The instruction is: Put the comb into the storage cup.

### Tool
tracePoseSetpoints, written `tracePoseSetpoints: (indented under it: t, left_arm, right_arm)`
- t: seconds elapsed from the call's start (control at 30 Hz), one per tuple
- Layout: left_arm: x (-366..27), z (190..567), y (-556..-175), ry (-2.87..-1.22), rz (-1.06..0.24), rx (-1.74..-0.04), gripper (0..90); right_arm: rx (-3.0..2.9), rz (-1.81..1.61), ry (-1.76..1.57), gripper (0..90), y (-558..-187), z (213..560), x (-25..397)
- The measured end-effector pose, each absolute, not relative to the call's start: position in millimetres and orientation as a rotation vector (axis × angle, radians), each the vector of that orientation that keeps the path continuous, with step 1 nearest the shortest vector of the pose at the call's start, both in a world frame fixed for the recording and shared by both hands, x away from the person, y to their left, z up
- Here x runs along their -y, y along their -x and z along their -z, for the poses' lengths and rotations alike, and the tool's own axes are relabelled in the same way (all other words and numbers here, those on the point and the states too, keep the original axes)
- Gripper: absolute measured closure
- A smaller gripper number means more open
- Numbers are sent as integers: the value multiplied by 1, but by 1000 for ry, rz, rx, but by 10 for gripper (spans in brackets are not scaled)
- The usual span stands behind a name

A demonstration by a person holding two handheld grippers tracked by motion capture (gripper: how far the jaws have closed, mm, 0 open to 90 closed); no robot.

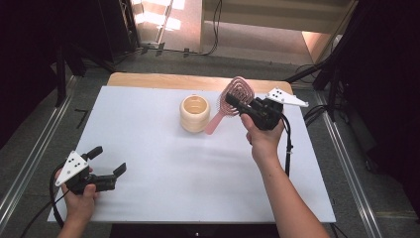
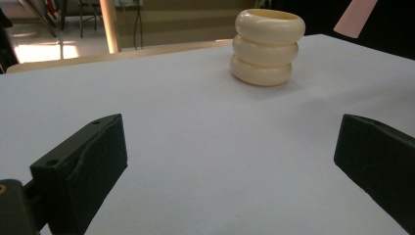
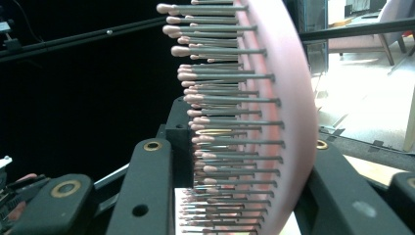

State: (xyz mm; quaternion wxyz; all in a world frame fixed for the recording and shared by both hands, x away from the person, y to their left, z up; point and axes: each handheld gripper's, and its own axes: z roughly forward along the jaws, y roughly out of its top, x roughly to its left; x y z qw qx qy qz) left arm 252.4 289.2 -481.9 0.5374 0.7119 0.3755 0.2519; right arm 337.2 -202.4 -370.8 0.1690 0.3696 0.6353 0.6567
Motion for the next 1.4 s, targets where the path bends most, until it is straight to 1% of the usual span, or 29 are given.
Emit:
tracePoseSetpoints:
  t: [0.53,1.4]
  left_arm:
    - [-290,482,-252,-1687,-593,-895,0]
    - [-291,482,-251,-1684,-595,-890,0]
  right_arm:
    - [-1792,-1865,-1052,625,-346,364,199]
    - [-1784,-1865,-1054,625,-372,358,190]
